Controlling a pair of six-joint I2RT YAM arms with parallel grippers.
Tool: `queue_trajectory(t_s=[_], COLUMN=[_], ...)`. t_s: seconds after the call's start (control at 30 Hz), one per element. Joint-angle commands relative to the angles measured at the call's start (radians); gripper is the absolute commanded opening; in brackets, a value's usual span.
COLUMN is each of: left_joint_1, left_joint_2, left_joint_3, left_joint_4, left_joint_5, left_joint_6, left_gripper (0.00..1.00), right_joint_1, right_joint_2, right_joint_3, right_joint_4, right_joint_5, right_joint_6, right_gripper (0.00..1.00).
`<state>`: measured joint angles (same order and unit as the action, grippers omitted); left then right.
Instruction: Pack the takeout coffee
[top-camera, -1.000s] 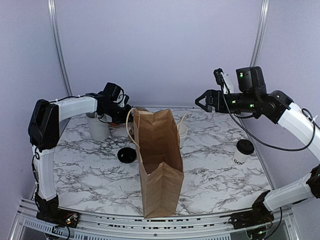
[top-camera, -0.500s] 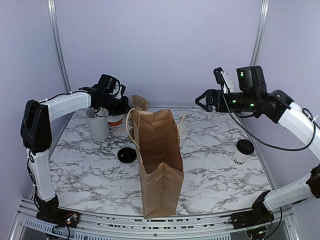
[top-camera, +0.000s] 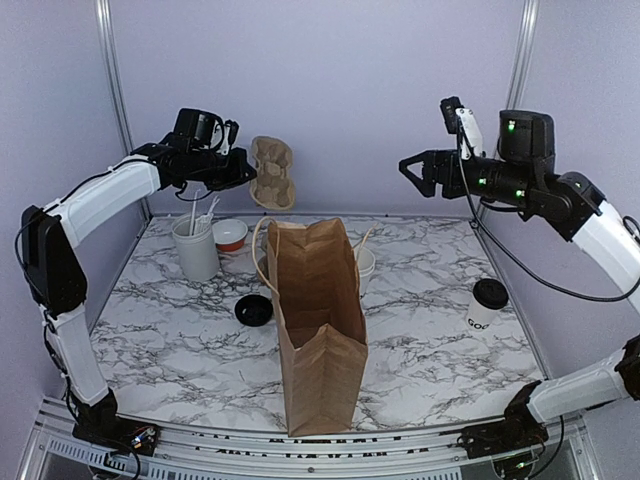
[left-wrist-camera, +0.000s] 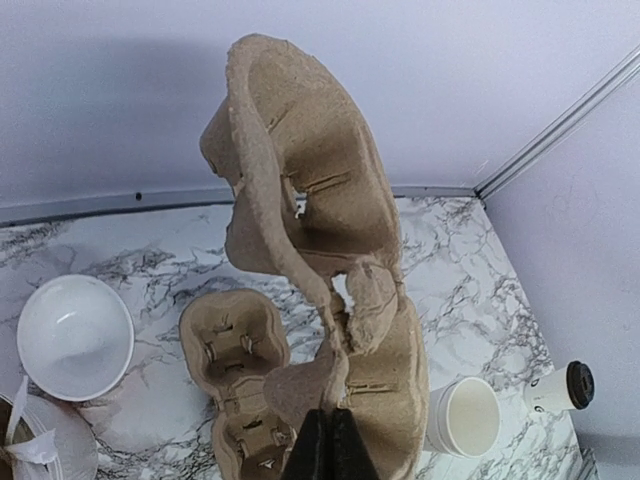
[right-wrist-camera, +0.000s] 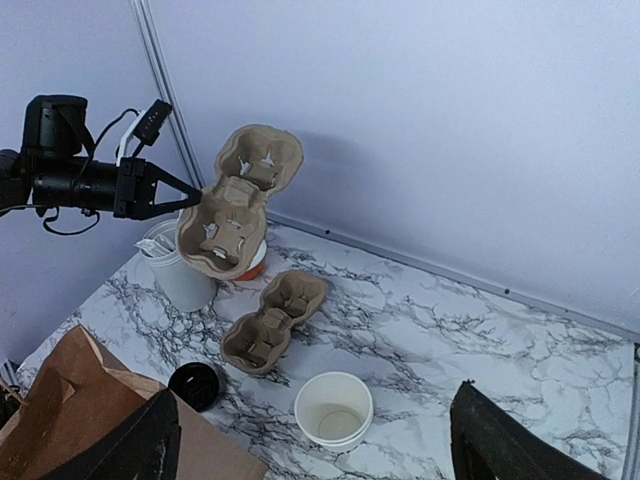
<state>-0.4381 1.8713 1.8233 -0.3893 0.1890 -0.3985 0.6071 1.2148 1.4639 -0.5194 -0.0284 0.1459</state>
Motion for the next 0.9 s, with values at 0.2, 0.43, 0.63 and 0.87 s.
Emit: queue_trajectory(t_s=[0.2,0.43,0.63,0.87], left_joint_1=[0.001,-0.072,-0.189,-0.362], left_joint_2=[-0.113,-0.096,-0.057,-0.008], left_joint_3=[0.200,0.368,0.486,0.554], left_joint_4=[-0.096,-0.152,-0.194,-0.199], left_joint_5=[0.048,0.098,0.098,0.078], left_joint_6=[-0.002,-0.024,-0.024,-0.015], left_gripper=[0.00,0.00,0.00,0.00], right_joint_1=[-0.007,0.006,0.052,0.141], right_joint_2=[-0.094,-0.164,-0.211,-0.241], right_joint_3=[0.029,0.013,0.041,0.059], right_joint_4=[0.176,0.194,0.157,0.089], right_joint_5=[-0.076,-0.127,-0.173,-0.146], right_joint_6=[-0.135,-0.168,-0.225,-0.308], right_gripper=[0.90,0.90,0.89,0.87])
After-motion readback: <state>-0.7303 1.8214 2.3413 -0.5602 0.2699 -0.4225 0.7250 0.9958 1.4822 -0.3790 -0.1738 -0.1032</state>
